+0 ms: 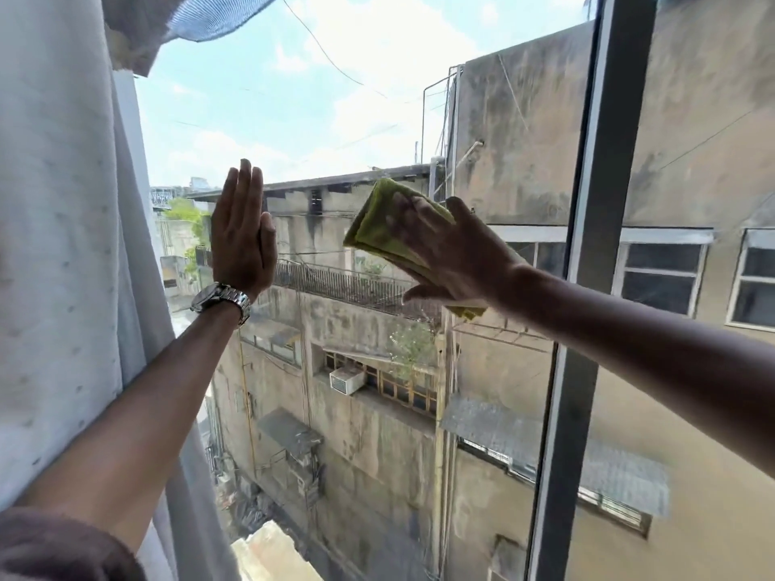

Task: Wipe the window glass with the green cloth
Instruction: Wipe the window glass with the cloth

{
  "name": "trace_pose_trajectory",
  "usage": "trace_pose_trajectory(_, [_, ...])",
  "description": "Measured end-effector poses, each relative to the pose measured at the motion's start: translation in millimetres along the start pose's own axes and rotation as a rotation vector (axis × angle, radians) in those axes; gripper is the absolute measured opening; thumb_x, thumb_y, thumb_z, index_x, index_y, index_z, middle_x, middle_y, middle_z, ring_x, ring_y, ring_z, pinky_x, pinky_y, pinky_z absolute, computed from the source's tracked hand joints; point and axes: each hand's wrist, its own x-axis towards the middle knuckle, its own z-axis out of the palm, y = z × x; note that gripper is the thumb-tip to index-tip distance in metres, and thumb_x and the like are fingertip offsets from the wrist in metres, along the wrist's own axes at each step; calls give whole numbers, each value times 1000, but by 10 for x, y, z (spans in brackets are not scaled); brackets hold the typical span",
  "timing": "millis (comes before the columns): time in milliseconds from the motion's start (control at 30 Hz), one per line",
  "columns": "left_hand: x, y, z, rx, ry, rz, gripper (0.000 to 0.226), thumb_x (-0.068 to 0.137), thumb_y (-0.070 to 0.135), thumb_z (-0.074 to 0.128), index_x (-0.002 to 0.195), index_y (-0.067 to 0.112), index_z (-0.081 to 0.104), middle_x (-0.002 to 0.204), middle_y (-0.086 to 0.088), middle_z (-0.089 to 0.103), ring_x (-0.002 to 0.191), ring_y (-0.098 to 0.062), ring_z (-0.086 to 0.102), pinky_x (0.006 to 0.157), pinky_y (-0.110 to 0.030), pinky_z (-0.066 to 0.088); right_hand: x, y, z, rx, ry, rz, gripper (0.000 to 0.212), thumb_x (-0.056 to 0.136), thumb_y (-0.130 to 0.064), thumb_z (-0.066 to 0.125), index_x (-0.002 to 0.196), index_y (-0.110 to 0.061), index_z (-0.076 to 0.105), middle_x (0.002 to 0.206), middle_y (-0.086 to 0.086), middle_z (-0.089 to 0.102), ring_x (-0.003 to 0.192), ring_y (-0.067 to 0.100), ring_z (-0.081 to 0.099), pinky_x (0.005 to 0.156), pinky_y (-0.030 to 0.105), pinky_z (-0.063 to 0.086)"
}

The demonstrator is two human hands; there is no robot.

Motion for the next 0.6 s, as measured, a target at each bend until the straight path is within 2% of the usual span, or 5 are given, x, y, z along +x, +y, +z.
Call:
trace_pose_trajectory(67, [-2,-8,1,-2,-5,6,56,105,19,30,158,1,27,167,-20,28,158,-32,23,132,-38,19,-58,11,63,-84,-9,-44,116,78,-85,-8,157,-4,18,156,21,38,125,28,48,96,38,42])
trace_pose_trajectory(133, [-7,1,4,-2,-11,-9,56,105,21,30,158,2,27,167,-19,28,158,-32,23,132,-33,16,-82,-89,107,-50,-28,-5,120,77,-90,-5,154,-2,23,149,21,46,118,27,50,92,39,38])
trace_pose_trajectory(267, [-13,-22,30,-5,-9,-11,56,105,21,29,158,3,26,168,-18,27,159,-30,21,132,-32,15,-69,-466,170,172,1,278,118,84,-89,1,152,1,33,154,27,41,131,34,51,102,46,31])
trace_pose_trajectory(400, [-2,-105,82,-6,4,-10,56,105,23,27,159,7,24,169,-16,25,160,-27,20,132,-32,14,173,-733,192,375,55,557,110,92,-82,10,151,8,31,158,31,32,144,41,30,120,50,19])
trace_pose_trajectory(600, [-15,-72,76,-13,3,-26,57,104,21,28,158,3,28,168,-17,28,159,-29,23,132,-33,16,353,-668,286,447,201,698,104,95,-78,24,152,9,27,160,32,24,151,41,21,127,55,8])
